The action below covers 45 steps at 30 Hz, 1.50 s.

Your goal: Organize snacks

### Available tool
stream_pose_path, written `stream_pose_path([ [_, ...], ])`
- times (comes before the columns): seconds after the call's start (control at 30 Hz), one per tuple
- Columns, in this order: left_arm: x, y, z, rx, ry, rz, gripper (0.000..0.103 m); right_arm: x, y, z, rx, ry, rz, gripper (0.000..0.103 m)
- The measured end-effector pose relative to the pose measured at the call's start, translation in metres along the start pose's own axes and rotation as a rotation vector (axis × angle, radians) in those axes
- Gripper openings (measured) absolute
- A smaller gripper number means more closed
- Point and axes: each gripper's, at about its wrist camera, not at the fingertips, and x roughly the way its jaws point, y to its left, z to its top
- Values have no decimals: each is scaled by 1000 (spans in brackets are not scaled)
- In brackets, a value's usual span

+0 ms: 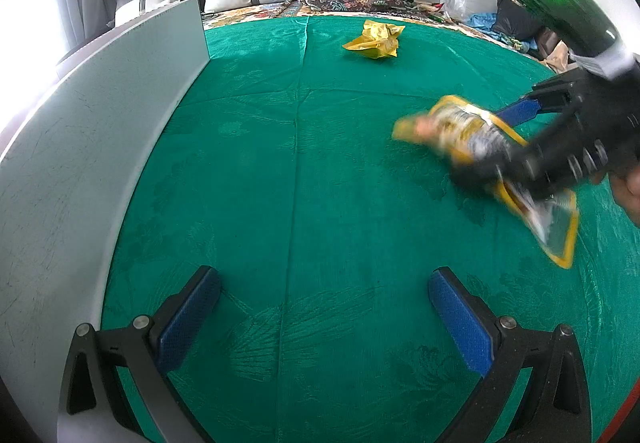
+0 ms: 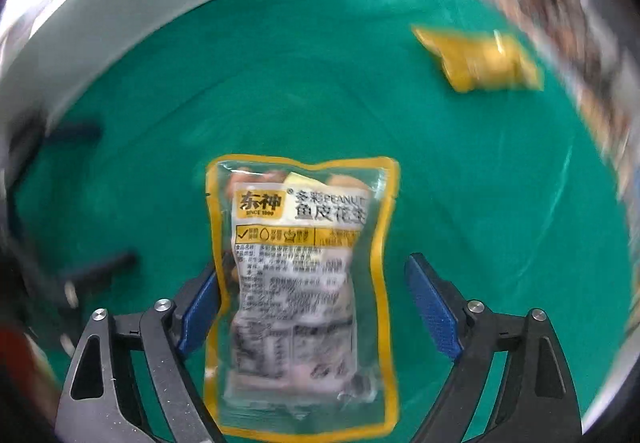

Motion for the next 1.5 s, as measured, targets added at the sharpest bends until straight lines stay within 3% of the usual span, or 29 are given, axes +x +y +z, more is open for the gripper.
stream_pose_path([
  [0.1, 0, 0, 0, 0, 0, 0, 103, -4, -18, -5, 137, -32, -68, 84],
  [0.13, 2, 0, 1, 0, 0, -1, 103, -7, -22, -10, 169, -38, -79, 79],
  [0.17, 2, 0, 1, 0, 0, -1, 103, -13, -26, -17, 201, -55, -83, 66],
  [0.2, 2, 0, 1, 1, 0, 0, 103, -18, -30, -25, 237, -60, -102, 65],
  [0.43, 2, 0, 1, 1, 0, -1, 103, -49, -75, -128, 495, -77, -283, 65],
  [0.53, 2, 0, 1, 1, 0, -2, 103, -64, -88, -181, 588, -167, -325, 69],
  [0.73, 2, 0, 1, 2, -1, -3, 103, -62, -85, -231, 609, -344, -330, 81],
  [0.9, 2, 0, 1, 3, -1, -3, 103, -53, -92, -211, 595, -371, -339, 84],
  [1.5, 4, 1, 5, 7, 23, -4, 103, -55, -92, -214, 595, -372, -339, 85],
])
